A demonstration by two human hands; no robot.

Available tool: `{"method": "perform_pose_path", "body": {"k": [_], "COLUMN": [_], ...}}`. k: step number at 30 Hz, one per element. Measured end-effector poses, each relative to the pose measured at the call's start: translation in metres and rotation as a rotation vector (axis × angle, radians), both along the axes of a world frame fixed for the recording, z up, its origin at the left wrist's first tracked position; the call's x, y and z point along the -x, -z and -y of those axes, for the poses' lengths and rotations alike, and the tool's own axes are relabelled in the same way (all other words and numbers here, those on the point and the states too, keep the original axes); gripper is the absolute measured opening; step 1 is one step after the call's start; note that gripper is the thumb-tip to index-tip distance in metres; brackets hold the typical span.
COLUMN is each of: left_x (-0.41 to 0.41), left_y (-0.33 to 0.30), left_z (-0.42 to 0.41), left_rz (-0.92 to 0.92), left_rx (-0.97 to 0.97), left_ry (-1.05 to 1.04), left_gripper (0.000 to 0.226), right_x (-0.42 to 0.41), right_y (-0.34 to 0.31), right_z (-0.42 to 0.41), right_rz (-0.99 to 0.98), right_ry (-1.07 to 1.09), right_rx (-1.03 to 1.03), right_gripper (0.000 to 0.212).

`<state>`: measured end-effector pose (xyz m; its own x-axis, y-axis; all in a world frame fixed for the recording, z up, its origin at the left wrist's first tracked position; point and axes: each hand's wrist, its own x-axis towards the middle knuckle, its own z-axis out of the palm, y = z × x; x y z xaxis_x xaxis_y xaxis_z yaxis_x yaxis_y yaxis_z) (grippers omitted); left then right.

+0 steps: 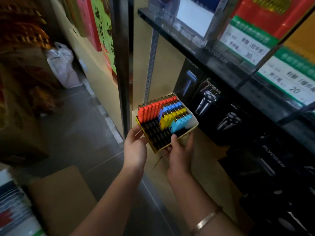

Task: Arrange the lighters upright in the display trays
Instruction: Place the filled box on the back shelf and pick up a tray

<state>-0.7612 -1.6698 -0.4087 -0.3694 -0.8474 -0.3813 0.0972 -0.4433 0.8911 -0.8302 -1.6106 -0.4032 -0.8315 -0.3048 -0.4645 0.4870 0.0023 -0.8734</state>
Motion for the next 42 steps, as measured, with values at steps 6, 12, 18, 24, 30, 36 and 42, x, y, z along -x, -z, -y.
{"method": "perform_pose_path", "body": {"k": [6,12,18,24,30,36,42], "left_x": [0.012,0.027,0.027,-0.009,-0.084,-0.176,-0.256], "left_y": [-0.001,0.001,0.002,-0.028,-0.107,-0.181,-0.216], "left_z": [0.014,0.023,0.024,0.023,-0.008,-0.065,-0.149], "left_rz": [-0.116,-0.164,-0.134,0.15,0.409,0.599,0.809], "left_rx": [0.052,0.029,0.04,0.036,0.094,0.21,0.231], "left_ry": [0.105,0.133,0.225,0.231,0.105,0.144,0.099], "left_gripper": [0.059,0.054,0.061,0.048,0.025,0.021,0.021], "right_x": [0.021,0.044,0.06,0.032,-0.044,-0.127,-0.183], "right_y": [0.006,0.008,0.009,-0.023,-0.114,-0.205,-0.246], "right_z": [0.021,0.031,0.032,0.013,-0.014,-0.073,-0.135], "right_rz": [-0.061,-0.043,-0.044,0.053,-0.051,-0.178,-0.193], "right_ry": [-0.016,-0.067,-0.151,-0.2,-0.446,-0.726,-1.059], "right_rx": [-0.016,-0.028,-0.073,-0.183,-0.357,-0.438,-0.49], "right_gripper": [0.067,0.065,0.065,0.036,0.033,0.022,0.026]}}
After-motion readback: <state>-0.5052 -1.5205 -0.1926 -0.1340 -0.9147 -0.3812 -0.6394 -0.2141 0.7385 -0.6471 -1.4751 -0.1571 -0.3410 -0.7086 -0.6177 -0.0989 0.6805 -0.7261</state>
